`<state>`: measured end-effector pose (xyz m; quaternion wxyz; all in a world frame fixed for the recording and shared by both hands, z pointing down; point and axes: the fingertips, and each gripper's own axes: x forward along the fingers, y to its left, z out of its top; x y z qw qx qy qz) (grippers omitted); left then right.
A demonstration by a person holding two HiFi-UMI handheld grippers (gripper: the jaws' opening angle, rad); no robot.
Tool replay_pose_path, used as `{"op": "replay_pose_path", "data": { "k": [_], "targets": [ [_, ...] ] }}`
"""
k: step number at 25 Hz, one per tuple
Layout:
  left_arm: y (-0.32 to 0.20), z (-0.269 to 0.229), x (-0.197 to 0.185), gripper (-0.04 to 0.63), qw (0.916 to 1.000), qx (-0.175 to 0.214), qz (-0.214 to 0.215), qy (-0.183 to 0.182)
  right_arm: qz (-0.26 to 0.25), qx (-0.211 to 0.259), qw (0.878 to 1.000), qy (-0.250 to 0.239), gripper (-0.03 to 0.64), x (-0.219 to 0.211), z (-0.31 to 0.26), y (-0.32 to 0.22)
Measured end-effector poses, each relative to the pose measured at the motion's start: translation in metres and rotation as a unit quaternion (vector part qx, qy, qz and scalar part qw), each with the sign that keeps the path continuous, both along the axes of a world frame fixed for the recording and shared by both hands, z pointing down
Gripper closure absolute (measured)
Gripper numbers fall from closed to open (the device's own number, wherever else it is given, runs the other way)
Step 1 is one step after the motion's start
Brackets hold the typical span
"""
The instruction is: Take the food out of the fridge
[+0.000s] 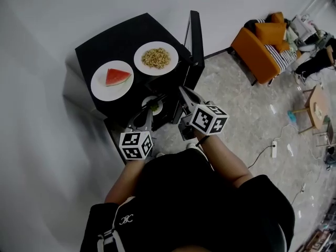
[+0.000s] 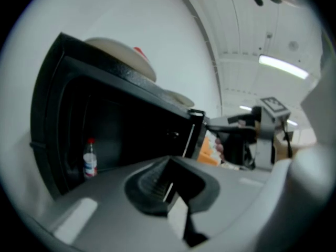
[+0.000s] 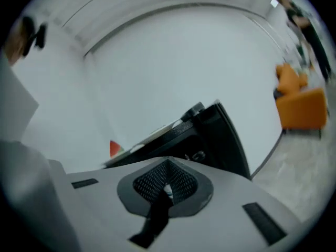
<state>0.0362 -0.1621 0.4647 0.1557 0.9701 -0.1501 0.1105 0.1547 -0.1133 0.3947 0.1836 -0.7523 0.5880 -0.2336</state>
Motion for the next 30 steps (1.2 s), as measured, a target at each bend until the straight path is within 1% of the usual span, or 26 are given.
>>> {"op": "replay_pose_path", "data": {
  "k": [1,2,3,4,5,6,7,8,12,16,21,26,30],
  "targets": [
    [0.001,-0.001,0.003,0.597,1.0000,0.002,0.004,0.000,0.011,-0.023,0.997,0.076,0.618,-0.001,0.004,0.005],
    [0.003,-0.001,0.005,0.597,1.0000,0.005,0.008,-0.001,0.022,-0.045,0.988,0.147,0.618,-0.004,0.008,0.009],
    [0.004,-0.001,0.007,0.597,0.9999,0.009,0.012,-0.003,0.028,-0.061,0.976,0.208,0.618,-0.007,0.012,0.012],
    [0.006,-0.002,0.009,0.597,0.9998,0.012,0.015,-0.004,0.029,-0.073,0.964,0.255,0.618,-0.011,0.015,0.014],
    [0.008,-0.002,0.010,0.597,0.9997,0.016,0.018,-0.006,0.027,-0.080,0.954,0.288,0.618,-0.015,0.018,0.015],
    [0.010,-0.003,0.012,0.597,0.9996,0.019,0.021,-0.008,0.023,-0.085,0.947,0.308,0.618,-0.019,0.022,0.016],
    [0.012,-0.003,0.013,0.597,0.9995,0.022,0.023,-0.009,0.022,-0.089,0.944,0.316,0.618,-0.021,0.025,0.016],
    [0.013,-0.003,0.014,0.597,0.9993,0.025,0.025,-0.010,0.024,-0.093,0.945,0.314,0.618,-0.021,0.029,0.017],
    [0.021,-0.001,0.018,0.597,0.9985,0.037,0.038,-0.013,0.035,-0.104,0.952,0.286,0.618,-0.017,0.040,0.023],
    [0.028,0.000,0.017,0.598,0.9971,0.055,0.049,-0.018,0.032,-0.107,0.958,0.265,0.618,-0.019,0.044,0.028],
    [0.032,-0.009,0.018,0.600,0.9964,0.075,0.038,-0.011,0.024,-0.111,0.961,0.253,0.618,-0.023,0.052,0.030],
    [0.037,-0.010,0.020,0.599,0.9971,0.065,0.040,-0.002,0.018,-0.122,0.960,0.251,0.618,-0.027,0.060,0.036],
    [0.043,-0.001,0.026,0.598,0.9976,0.051,0.046,-0.009,0.017,-0.139,0.956,0.258,0.618,-0.027,0.066,0.045]
  ]
}}
